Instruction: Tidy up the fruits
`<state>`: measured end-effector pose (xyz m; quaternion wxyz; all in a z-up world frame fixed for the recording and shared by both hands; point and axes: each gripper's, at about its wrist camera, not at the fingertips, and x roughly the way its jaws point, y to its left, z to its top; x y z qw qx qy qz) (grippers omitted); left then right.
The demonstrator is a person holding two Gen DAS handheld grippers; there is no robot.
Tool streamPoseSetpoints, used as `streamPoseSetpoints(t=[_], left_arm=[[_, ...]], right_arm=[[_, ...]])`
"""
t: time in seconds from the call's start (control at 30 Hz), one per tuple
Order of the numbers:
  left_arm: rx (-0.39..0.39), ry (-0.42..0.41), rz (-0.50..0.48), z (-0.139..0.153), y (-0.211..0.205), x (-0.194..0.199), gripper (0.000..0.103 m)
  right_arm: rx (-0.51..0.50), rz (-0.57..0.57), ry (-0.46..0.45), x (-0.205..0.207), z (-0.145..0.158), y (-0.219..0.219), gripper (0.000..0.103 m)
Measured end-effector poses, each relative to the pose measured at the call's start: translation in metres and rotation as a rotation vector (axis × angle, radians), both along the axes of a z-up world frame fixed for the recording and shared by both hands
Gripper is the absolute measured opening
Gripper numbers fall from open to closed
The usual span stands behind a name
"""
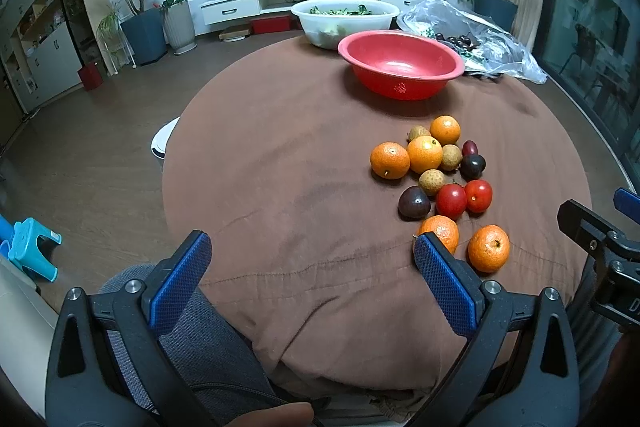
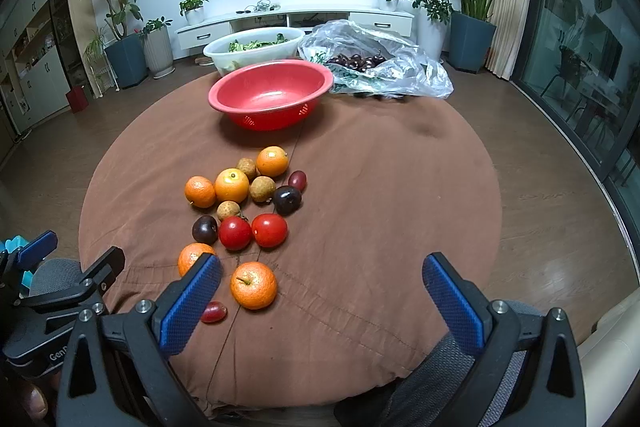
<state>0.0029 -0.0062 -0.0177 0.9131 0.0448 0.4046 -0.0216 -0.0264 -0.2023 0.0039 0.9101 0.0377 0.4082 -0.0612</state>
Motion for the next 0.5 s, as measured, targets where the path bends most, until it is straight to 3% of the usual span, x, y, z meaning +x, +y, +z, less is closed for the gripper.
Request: streamPoseSetpoints(t=[0.5], left_arm=[[-0.001, 0.002, 0.0, -0.0007, 0.0, 0.0, 0.103]], right_arm=[[0.001, 0.0, 0.0, 0.0001, -0.0001, -0.0003, 0.103]])
